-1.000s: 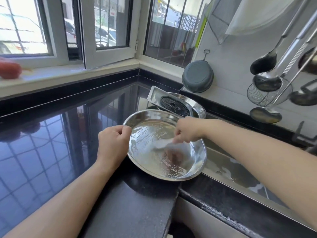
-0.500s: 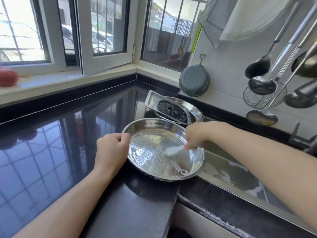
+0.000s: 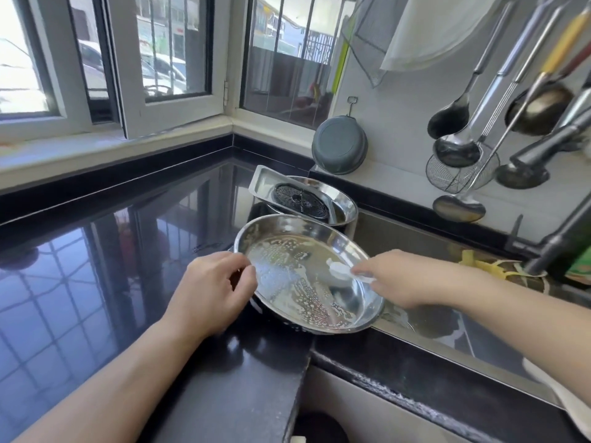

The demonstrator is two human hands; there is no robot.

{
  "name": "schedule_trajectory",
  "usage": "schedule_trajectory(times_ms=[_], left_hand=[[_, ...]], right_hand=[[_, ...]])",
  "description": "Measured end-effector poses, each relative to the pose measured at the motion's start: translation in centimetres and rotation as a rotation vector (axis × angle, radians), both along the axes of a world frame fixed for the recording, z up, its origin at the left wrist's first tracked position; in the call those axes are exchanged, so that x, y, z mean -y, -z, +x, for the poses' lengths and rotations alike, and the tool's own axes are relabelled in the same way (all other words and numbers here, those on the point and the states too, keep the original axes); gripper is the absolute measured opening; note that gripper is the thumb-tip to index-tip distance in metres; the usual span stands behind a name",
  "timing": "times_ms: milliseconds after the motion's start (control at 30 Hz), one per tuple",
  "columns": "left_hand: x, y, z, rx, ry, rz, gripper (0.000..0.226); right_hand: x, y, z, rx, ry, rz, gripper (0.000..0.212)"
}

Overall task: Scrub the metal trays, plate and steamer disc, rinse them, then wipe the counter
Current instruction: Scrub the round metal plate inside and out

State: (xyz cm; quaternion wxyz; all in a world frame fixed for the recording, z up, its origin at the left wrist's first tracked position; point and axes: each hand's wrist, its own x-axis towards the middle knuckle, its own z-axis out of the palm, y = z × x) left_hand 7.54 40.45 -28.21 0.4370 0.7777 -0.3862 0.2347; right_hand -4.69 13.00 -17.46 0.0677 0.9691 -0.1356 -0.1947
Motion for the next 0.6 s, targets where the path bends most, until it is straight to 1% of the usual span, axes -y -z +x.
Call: schedule_trajectory(times_ms=[67,133,200,267,333,433,500,600], left_hand=[[-0.3,0.1,0.0,-0.003,0.126,0.106,0.03],[-0.3,0.5,0.0,-0.007,0.202,0.239,0.031],[0.0,1.0,0.3,-0.01,0.224,0.361,0.035],[0.3,1.5,0.6,0.015,0.217,0.431,0.038],[0.6,1.6,0.9,0.104,0.188,0.422,0.038],[1.2,1.5,1.0,0.302,0.156,0.369,0.033],[1.4,1.5,0.8,0.353,0.157,0.347,0.032],[1.6,1.5,0.4,0.365,0.213,0.325,0.029]], right_hand=[[-0.2,-0.2,-0.9,-0.001,0.04,-0.078,0.053],[-0.1,-0.5,-1.4,-0.035,0.092,-0.151,0.045],[-0.1,-0.9,-1.9,-0.11,0.154,-0.206,0.048],[-0.1,-1.4,-2.5,-0.171,0.191,-0.226,0.056],[0.1,-2.1,-3.0,-0.114,0.224,-0.172,0.06],[0.5,-2.5,-3.2,0.03,0.249,-0.053,0.058],[0.5,-2.5,-2.8,0.038,0.24,-0.048,0.055],[-0.3,-2.3,-2.4,0.003,0.229,-0.141,0.048]])
